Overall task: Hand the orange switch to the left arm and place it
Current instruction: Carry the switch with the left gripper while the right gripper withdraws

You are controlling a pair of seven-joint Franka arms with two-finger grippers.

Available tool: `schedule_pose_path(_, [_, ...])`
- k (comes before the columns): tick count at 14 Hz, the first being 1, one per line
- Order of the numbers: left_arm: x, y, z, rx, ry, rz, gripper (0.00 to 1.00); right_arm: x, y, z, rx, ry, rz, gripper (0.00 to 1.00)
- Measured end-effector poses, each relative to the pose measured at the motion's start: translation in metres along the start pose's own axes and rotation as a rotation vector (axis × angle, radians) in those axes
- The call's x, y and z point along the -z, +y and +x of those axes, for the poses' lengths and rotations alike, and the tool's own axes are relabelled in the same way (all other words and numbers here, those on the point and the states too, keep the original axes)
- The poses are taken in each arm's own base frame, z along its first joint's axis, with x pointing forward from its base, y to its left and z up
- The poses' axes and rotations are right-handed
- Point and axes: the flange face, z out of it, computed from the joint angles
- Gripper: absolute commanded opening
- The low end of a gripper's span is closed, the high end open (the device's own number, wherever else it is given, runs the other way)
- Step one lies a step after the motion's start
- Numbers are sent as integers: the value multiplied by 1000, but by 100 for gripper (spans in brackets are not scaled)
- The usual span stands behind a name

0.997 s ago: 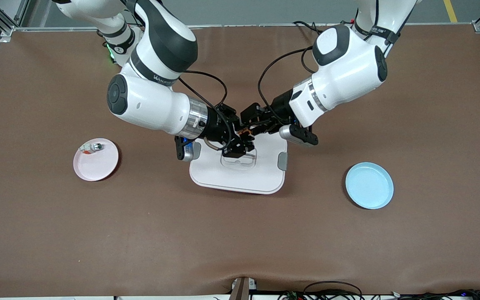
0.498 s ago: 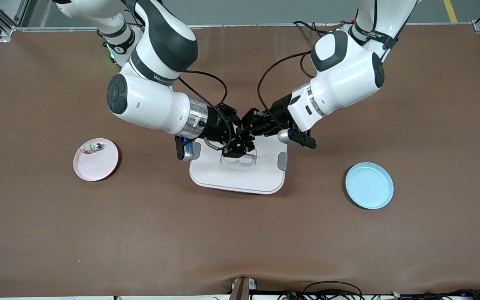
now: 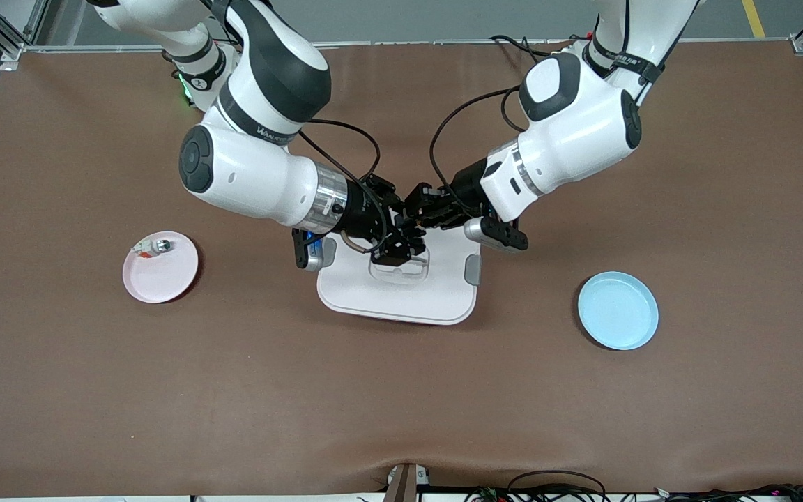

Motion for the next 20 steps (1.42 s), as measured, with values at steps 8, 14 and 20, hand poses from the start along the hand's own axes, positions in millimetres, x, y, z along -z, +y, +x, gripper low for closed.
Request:
schedule_pose_path(8, [21, -25, 27, -112, 49, 135, 0, 29, -9, 44, 268, 136, -78, 100])
schedule_pose_path(14, [101, -123, 84, -310, -83, 321, 0, 80, -8, 105, 676, 312, -291, 100])
schedule_pose_path(20, [184, -227, 118, -597, -214, 436, 0, 176, 0, 199, 955, 319, -503, 100])
